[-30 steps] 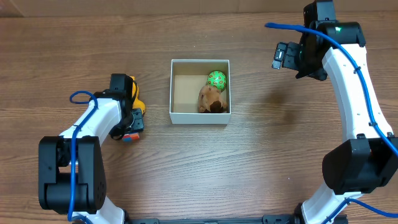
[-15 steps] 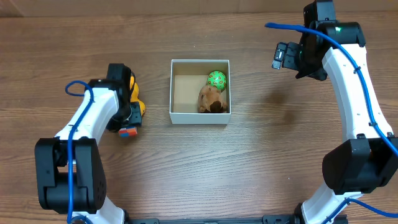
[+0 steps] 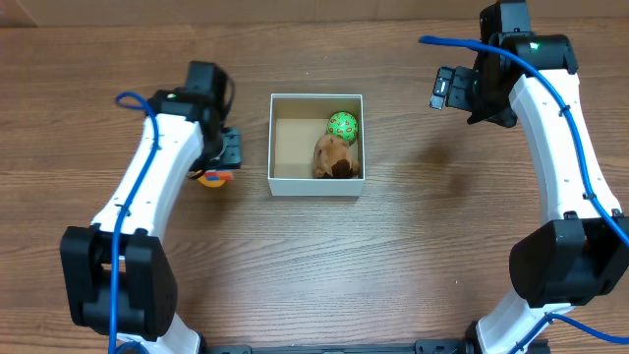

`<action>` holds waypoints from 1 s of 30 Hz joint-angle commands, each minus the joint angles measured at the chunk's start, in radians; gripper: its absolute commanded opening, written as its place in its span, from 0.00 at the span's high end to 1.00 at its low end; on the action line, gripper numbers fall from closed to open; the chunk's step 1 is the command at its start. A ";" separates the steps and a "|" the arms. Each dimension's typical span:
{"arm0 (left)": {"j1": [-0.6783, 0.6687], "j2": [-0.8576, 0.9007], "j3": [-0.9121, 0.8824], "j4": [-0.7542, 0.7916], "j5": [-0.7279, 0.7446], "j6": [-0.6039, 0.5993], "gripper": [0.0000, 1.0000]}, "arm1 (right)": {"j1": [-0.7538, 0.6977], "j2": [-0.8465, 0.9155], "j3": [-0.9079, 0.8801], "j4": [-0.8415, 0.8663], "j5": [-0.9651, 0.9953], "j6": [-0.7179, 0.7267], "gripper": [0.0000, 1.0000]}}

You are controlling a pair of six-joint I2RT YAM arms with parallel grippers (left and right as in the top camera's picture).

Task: Pack container
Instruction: 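Lift the cube with the left gripper and lower it into the box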

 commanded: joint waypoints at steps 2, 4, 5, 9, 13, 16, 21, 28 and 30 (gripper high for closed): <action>-0.100 0.012 0.090 -0.008 0.026 -0.055 0.60 | -0.006 -0.024 0.014 0.003 0.009 0.004 0.00; -0.140 0.012 0.111 -0.006 0.026 -0.073 0.60 | -0.006 -0.023 0.014 0.003 0.009 0.004 0.00; -0.158 0.012 0.121 -0.003 0.027 -0.079 0.60 | -0.006 -0.024 0.014 0.003 0.009 0.004 0.00; -0.223 0.012 0.146 0.019 0.027 -0.103 0.60 | -0.006 -0.024 0.014 0.003 0.009 0.004 0.00; -0.275 0.012 0.149 0.044 0.027 -0.135 0.60 | -0.006 -0.024 0.014 0.003 0.009 0.004 0.00; -0.295 0.012 0.149 0.066 0.027 -0.143 0.60 | -0.006 -0.024 0.014 0.003 0.009 0.004 0.00; -0.307 0.014 0.148 0.106 0.024 -0.190 0.60 | -0.006 -0.024 0.014 0.003 0.009 0.004 0.00; -0.317 0.050 0.140 0.129 0.027 -0.235 0.61 | -0.006 -0.023 0.014 0.003 0.009 0.004 0.00; -0.327 0.077 0.140 0.132 0.027 -0.236 0.61 | -0.006 -0.024 0.014 0.003 0.009 0.004 0.00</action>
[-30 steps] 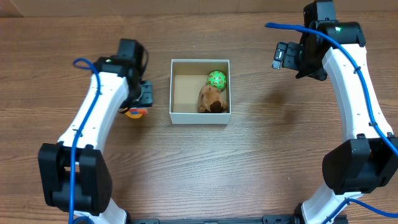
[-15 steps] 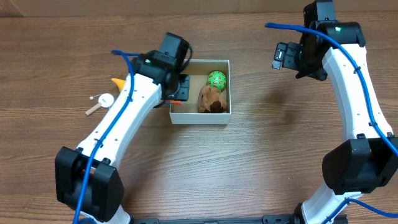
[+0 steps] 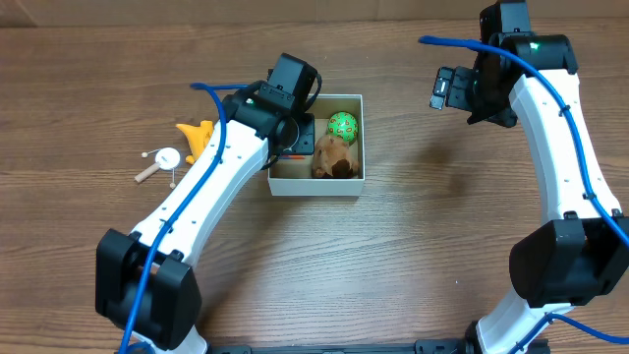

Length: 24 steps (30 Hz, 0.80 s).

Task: Pack container
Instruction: 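Lift the cube with the left gripper and lower it into the box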

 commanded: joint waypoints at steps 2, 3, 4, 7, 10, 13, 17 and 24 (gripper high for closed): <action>-0.029 0.088 0.019 0.009 0.006 -0.039 0.61 | -0.006 -0.024 0.014 0.003 0.009 0.005 0.00; -0.029 0.101 0.019 0.009 0.006 -0.048 0.60 | -0.006 -0.024 0.014 0.003 0.009 0.005 0.00; -0.029 0.110 0.019 0.009 0.006 -0.053 0.61 | -0.006 -0.024 0.014 0.003 0.009 0.005 0.00; -0.029 0.130 0.019 0.010 0.005 -0.060 0.61 | -0.006 -0.024 0.014 0.003 0.009 0.005 0.00; -0.030 0.154 0.019 0.000 0.005 -0.062 0.61 | -0.006 -0.024 0.014 0.003 0.009 0.005 0.00; -0.029 0.178 0.019 -0.005 0.001 -0.058 0.60 | -0.006 -0.024 0.014 0.003 0.009 0.005 0.00; -0.030 0.182 0.019 -0.017 0.003 -0.059 0.56 | -0.006 -0.024 0.014 0.003 0.009 0.005 0.00; -0.030 0.182 0.019 -0.043 0.006 -0.050 0.38 | -0.006 -0.024 0.014 0.003 0.009 0.005 0.00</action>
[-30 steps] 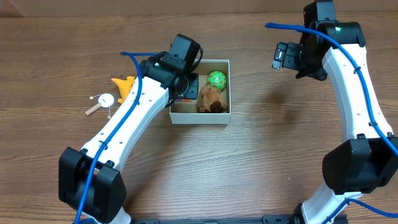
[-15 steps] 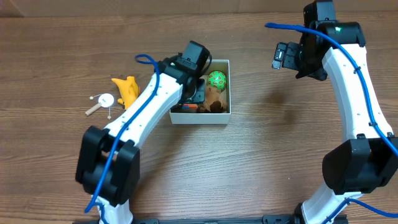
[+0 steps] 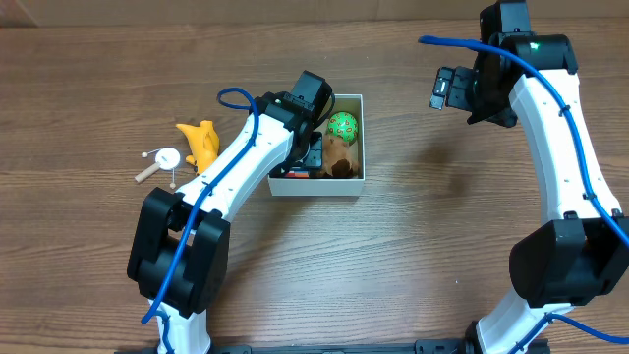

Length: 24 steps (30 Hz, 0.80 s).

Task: Pack container
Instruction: 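Lift the cube with the left gripper and lower it into the box, then open the left gripper and move it toward the yellow dog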

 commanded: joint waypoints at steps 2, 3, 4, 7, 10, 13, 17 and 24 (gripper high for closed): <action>-0.003 0.007 0.019 -0.007 0.005 -0.003 0.34 | -0.006 -0.024 0.014 0.003 0.009 0.004 0.00; -0.003 0.007 0.019 -0.007 0.005 -0.003 0.31 | -0.006 -0.024 0.014 0.003 0.009 0.004 0.00; -0.003 0.007 0.019 -0.007 0.005 -0.003 0.30 | -0.006 -0.024 0.014 0.003 0.009 0.004 0.00; -0.003 0.007 0.032 -0.007 0.005 0.008 0.30 | -0.006 -0.023 0.014 0.003 0.009 0.004 0.00; -0.002 0.004 0.106 -0.036 0.005 0.028 0.31 | -0.006 -0.024 0.014 0.003 0.009 0.004 0.00; 0.003 -0.002 0.258 -0.138 -0.039 0.035 0.30 | -0.006 -0.023 0.014 0.003 0.009 0.004 0.00; 0.015 -0.002 0.457 -0.310 -0.157 0.034 0.29 | -0.006 -0.024 0.014 0.003 0.009 0.004 0.00; 0.151 -0.001 0.534 -0.479 -0.294 0.034 0.24 | -0.006 -0.024 0.014 0.003 0.009 0.004 0.00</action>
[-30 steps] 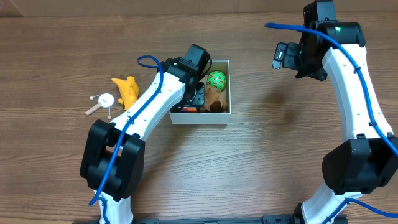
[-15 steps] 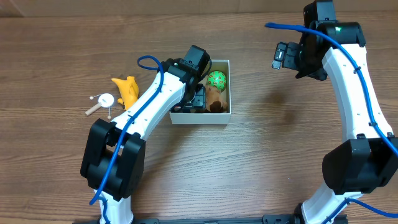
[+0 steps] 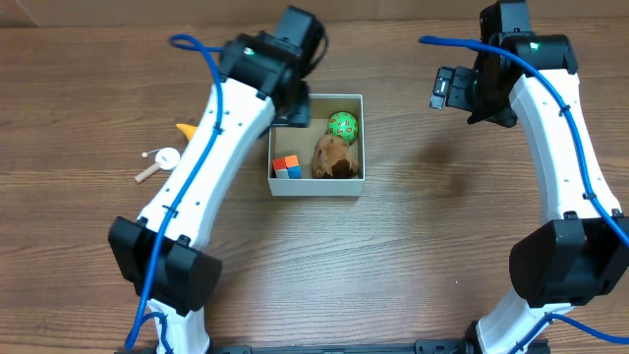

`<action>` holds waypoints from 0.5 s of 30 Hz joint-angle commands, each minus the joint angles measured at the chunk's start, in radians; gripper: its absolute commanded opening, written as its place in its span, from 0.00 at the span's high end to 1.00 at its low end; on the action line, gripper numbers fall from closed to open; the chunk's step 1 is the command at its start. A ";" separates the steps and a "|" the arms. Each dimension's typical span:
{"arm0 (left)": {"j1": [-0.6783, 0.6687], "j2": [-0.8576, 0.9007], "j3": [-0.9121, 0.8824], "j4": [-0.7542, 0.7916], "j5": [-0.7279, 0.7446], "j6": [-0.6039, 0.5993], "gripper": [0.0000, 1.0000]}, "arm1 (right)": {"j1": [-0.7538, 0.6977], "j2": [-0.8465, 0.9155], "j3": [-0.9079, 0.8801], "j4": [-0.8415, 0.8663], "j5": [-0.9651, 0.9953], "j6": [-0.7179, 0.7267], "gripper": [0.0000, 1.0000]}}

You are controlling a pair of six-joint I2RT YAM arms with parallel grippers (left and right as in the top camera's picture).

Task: Pack container
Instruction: 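Open the left gripper and move it toward the yellow dog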

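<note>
The white open box [image 3: 314,188] stands mid-table. A green ball [image 3: 342,125] lies in its far right corner and a brown plush toy [image 3: 334,157] in front of the ball. A colourful cube [image 3: 286,167] rests in the near left corner. My left gripper [image 3: 295,108] hovers over the box's far left corner, apart from the cube and holding nothing. My right gripper [image 3: 440,88] hangs to the right of the box, well away from it. Its jaws are too small to read.
A yellow toy [image 3: 184,129] lies left of the box, mostly hidden by my left arm. Beside it is a small white wooden piece with a stick [image 3: 162,159]. Bare wood surrounds the box on the near and right sides.
My left gripper was low inside the left half of the box. Now it is raised at the far left corner, and the colourful cube lies uncovered in the near left corner.
My left gripper was first on the colourful cube on the table left of the box. Then it was at the box's left wall with the cube, then down inside the box. Now the cube rests in the box, let go. The right arm never moved.
</note>
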 commanded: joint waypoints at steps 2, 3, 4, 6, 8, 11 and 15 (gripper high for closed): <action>0.143 0.001 0.008 -0.053 -0.071 0.005 0.23 | -0.006 -0.024 0.014 0.003 0.009 0.005 0.00; 0.182 0.001 0.008 -0.063 -0.042 -0.009 0.23 | -0.006 -0.024 0.014 0.003 0.009 0.005 0.00; 0.214 0.001 0.008 -0.066 -0.014 -0.018 0.23 | -0.006 -0.024 0.014 0.003 0.009 0.005 0.00; 0.274 0.001 0.006 -0.064 0.045 -0.026 0.22 | -0.006 -0.023 0.014 0.003 0.009 0.005 0.00; 0.323 0.001 -0.005 -0.065 0.077 -0.053 0.23 | -0.006 -0.024 0.014 0.003 0.009 0.005 0.00; 0.360 0.001 -0.049 -0.056 0.079 -0.051 0.23 | -0.006 -0.024 0.014 0.003 0.009 0.005 0.00; 0.357 0.001 -0.196 0.021 0.081 -0.049 0.22 | -0.006 -0.024 0.014 0.003 0.009 0.005 0.00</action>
